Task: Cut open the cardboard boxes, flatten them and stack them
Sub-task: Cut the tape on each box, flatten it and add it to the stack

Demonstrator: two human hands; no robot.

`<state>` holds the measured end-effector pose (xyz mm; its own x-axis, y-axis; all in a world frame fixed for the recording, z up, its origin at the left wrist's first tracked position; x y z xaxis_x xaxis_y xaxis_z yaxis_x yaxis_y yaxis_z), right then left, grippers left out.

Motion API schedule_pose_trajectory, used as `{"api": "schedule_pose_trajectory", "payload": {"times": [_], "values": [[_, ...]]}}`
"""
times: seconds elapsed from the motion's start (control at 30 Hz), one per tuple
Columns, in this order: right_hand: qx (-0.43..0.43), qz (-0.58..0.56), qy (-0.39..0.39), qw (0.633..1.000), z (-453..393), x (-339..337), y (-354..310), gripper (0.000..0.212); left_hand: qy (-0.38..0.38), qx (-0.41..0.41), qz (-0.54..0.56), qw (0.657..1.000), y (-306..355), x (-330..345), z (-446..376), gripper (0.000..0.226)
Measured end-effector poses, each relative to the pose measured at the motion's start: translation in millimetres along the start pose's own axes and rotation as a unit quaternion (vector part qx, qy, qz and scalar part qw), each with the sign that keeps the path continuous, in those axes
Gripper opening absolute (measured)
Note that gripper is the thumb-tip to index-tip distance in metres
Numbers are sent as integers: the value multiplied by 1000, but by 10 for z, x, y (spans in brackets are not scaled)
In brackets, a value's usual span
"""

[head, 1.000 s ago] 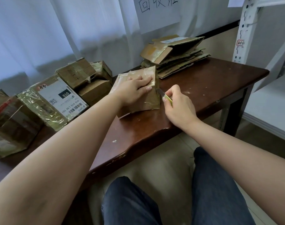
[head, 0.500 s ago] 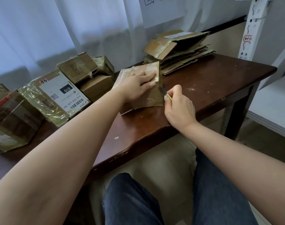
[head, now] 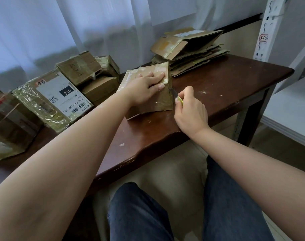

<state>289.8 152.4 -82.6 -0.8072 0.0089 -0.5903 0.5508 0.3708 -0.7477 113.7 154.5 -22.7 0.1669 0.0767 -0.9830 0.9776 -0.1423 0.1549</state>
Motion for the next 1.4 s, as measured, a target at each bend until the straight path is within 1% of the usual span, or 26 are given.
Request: {"api": "schedule_pose_trajectory", "payload": {"times": [0.1,0.33,0.47,0.57,0.63,0.7,0.73,0.8,0.83,0.87,0.93,1.0,1.07,1.13,1.2,1.23,1.33,1.4], "values": [[0,21,3,1000,-7,44,-12,7,3,-1,11,1000,1,6,-1,50],[9,60,-18,998,22,69,-29,16,-1,-1,13,1000,3,4,-6,50],[21,94,-52,994,39,20,-31,18,-2,-8,25,1000,35,-24,12,50],[52,134,-88,986,29,-33,-41,16,1,-8,31,999,49,-49,34,52],[71,150,-112,980,13,-65,-52,15,31,-26,71,997,126,-93,47,57],[92,132,-125,979,5,-84,-27,15,81,-60,102,990,269,-136,16,59],[105,115,-124,980,2,-92,-3,16,101,-75,76,989,351,-139,-4,57],[132,74,-112,982,-15,-120,60,20,124,-86,-20,988,493,-139,-34,48],[146,53,-101,983,-32,-142,100,20,136,-74,-43,987,528,-139,-46,41],[158,31,-87,983,-59,-166,150,20,144,-51,-35,988,528,-133,-60,36],[177,-10,-56,983,-147,-222,259,17,131,24,37,990,477,-146,-56,28],[187,-35,-33,981,-263,-261,367,12,77,86,112,987,366,-193,7,27],[194,-42,-17,980,-363,-293,448,10,24,125,152,980,225,-253,84,36],[187,-33,-11,982,-419,-318,511,11,11,114,147,982,36,-314,155,47],[168,-27,-16,985,-433,-335,562,12,27,77,111,990,-100,-367,226,53],[158,-28,-19,987,-428,-342,579,12,31,66,100,992,-127,-373,242,53],[111,-27,-21,993,-410,-349,612,11,53,68,96,992,-49,-350,196,40],[72,-16,-24,997,-401,-343,612,11,95,76,70,990,41,-337,97,47]]}}
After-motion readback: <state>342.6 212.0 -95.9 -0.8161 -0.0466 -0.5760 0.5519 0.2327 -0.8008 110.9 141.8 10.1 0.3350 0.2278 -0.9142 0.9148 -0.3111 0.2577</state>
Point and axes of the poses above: each hand's wrist, its own z-axis away from the middle knuckle, its own x-axis out of the palm, y = z × x, the point moved 2 cm from there along -z, towards the middle knuckle, and after that the axes turned 15 degrees about x, right-handed, at the moved point
